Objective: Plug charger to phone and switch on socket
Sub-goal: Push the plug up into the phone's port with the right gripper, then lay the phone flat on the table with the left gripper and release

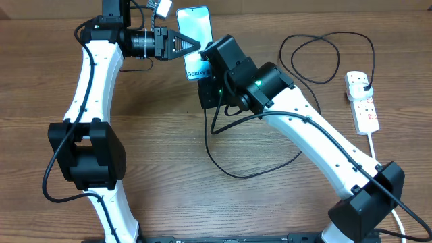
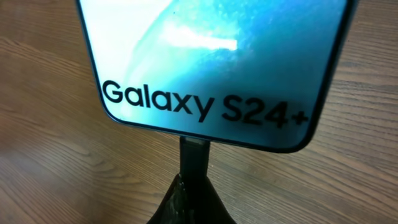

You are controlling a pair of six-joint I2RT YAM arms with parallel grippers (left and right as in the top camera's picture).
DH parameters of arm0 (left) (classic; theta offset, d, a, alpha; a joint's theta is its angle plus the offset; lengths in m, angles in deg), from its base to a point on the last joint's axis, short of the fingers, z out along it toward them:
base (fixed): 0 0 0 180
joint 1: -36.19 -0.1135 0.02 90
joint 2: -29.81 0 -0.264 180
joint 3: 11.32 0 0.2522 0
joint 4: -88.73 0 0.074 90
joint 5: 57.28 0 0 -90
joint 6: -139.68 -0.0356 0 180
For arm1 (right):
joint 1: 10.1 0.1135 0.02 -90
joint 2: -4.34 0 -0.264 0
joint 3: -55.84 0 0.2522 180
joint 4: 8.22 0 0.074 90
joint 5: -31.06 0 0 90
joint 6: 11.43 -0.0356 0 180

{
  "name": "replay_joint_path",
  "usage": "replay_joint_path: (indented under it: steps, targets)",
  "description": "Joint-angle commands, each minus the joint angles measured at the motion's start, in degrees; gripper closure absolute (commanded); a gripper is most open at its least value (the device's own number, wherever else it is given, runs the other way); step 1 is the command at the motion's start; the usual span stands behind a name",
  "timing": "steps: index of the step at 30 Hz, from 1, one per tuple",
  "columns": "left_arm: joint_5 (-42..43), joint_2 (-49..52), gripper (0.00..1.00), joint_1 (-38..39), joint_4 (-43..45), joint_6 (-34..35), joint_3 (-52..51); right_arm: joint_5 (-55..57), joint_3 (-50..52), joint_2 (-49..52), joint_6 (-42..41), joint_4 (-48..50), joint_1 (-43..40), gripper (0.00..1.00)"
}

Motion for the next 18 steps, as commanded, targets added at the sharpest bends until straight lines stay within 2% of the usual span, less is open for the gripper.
replay_joint_path:
  steps: [1,9,11,13,14,15,17,18]
  targets:
    - [2.84,-0.85,0.96,-0.15,-0.02,-1.60,0.87,0.42,-1.31,0.15,1.38,1.49,-0.83,0.96]
    - [2.23,-0.85,0.96,0.59,-0.24,-1.55,0.87,0.66,-1.42,0.15,2.99,2.84,-0.85,0.96]
    - [-2.60,-0.85,0.96,0.57,-0.24,-0.48,0.87,0.66,-1.57,0.13,2.73,1.73,-0.85,0.72]
    - [-8.44,-0.85,0.96,0.52,-0.35,2.12,0.87,0.61,-1.68,-0.07,1.20,0.22,-0.85,0.39]
    - [-13.22,-0.85,0.96,0.52,-1.31,2.36,0.87,-0.24,-1.70,-0.55,0.15,-0.94,-0.90,0.28]
    - [-18.78,-0.81,0.96,0.52,-3.61,2.34,0.85,-1.64,-1.70,-1.20,-0.09,-1.60,-1.05,0.22]
    - [-25.11,-0.17,0.96,0.83,-8.59,2.25,0.44,-1.92,-1.70,-2.10,-0.09,-2.60,-2.16,0.00]
    - [-27.08,0.37,0.96,1.11,-10.54,2.01,0.11,-1.92,-1.70,-2.38,-0.50,-3.08,-3.17,0.00]
